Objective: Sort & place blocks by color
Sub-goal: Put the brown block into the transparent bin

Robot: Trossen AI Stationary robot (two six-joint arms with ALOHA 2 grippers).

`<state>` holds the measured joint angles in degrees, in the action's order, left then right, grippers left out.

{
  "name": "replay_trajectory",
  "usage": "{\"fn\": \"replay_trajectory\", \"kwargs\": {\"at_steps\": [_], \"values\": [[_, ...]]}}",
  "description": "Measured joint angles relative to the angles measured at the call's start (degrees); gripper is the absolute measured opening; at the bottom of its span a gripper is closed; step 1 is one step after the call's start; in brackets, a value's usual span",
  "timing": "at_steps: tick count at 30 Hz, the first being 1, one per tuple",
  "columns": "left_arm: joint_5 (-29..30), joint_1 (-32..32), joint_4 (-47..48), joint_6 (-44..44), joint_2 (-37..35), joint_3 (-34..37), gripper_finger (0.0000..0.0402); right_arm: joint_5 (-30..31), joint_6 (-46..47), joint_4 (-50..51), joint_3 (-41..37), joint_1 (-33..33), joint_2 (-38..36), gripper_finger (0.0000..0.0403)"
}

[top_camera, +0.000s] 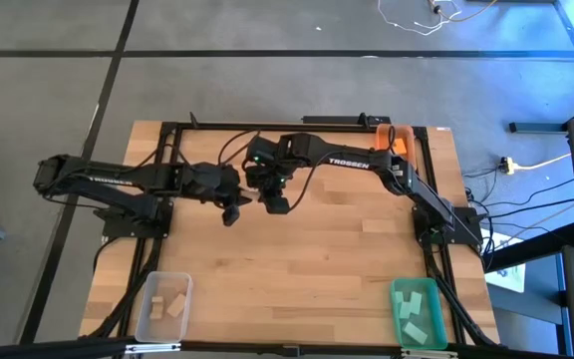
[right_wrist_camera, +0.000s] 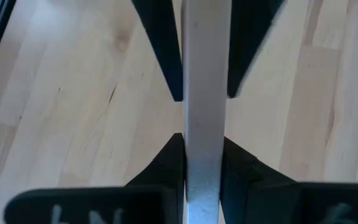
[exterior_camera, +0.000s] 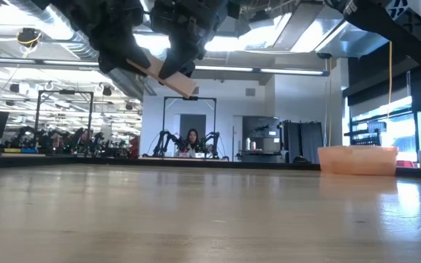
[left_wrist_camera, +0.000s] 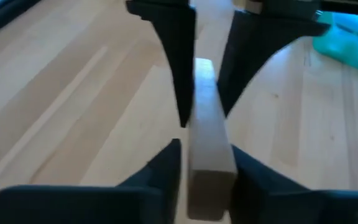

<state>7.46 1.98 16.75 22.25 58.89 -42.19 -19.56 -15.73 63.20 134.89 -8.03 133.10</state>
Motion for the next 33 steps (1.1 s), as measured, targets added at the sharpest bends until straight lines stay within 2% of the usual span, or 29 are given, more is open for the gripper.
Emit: {"fn": "replay_trajectory", "kwargs": {"at_steps": [3,4,9,13,16,22,30,33], "values": [[-2.22,0.41,-0.18,-0.32,0.00,0.00,0.0049,-0.36,-0.03,0.22,0.00,-0.02,0.00,0.0057],[-2.72,0.41,-0.28,-0.47,0.00,0.00,0.0044,-0.57,-0.03,0.30,-0.01,-0.01,0.00,0.0057],[-3.73,0.34,-0.55,0.08,0.00,0.00,0.0044,-0.59,0.35,0.63,-0.02,0.02,0.00,0.0058],[-3.88,0.36,-0.20,1.57,-0.37,0.00,0.0044,-0.09,0.17,0.69,-0.02,0.04,0.00,0.0092],[-4.26,0.35,1.66,2.04,-1.37,0.00,0.0044,-0.01,0.22,0.95,-0.02,0.00,0.00,0.0113],[-8.41,0.13,9.39,5.05,-5.49,0.00,0.0044,-0.18,0.37,3.77,-0.02,-0.45,0.00,0.0121],[-22.67,-0.59,30.13,11.94,-11.78,0.00,0.0044,0.16,0.28,9.76,-0.02,-1.97,0.00,0.0123],[-30.19,-0.99,36.04,14.76,-13.21,0.00,0.0044,0.00,0.30,10.63,-0.02,-2.35,0.00,0.0123]]}}
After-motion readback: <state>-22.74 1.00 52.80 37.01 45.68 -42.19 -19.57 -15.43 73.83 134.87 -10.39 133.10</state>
